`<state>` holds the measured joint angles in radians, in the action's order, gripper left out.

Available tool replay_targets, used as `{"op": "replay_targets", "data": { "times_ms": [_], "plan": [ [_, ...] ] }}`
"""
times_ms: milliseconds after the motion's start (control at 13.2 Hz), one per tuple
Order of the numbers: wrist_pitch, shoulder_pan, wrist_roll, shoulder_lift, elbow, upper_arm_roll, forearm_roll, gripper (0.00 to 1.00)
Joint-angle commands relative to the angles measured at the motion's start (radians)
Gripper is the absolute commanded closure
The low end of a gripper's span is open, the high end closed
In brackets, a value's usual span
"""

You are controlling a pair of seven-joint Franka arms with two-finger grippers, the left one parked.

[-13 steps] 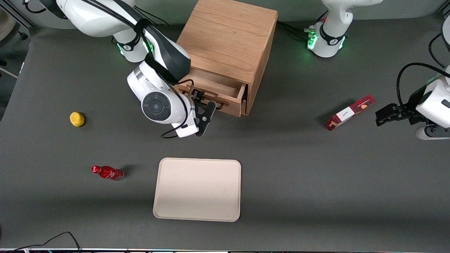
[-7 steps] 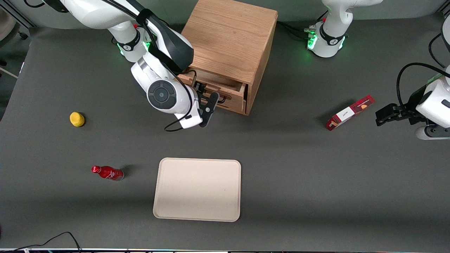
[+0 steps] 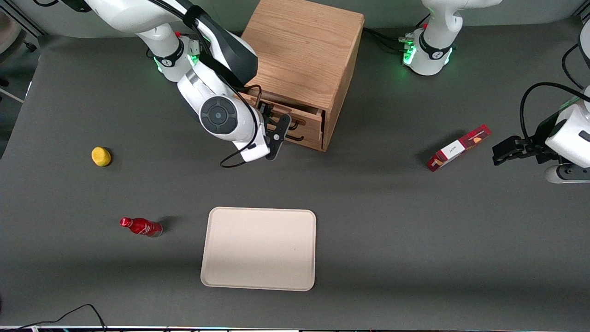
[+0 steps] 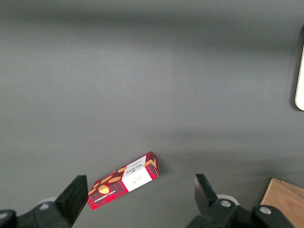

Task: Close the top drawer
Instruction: 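Press the right gripper on the drawer front until flush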

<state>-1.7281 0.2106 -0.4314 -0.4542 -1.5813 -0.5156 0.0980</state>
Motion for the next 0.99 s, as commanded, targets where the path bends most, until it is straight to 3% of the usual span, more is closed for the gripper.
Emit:
{"op": "replay_targets", "data": {
  "times_ms": [0, 910],
  "plan": [
    [-0.019, -0.016, 0.025, 0.034, -0.049, -0.034, 0.000, 0.00],
    [0.002, -0.020, 0.048, 0.067, -0.059, -0.081, 0.002, 0.00]
  ]
}}
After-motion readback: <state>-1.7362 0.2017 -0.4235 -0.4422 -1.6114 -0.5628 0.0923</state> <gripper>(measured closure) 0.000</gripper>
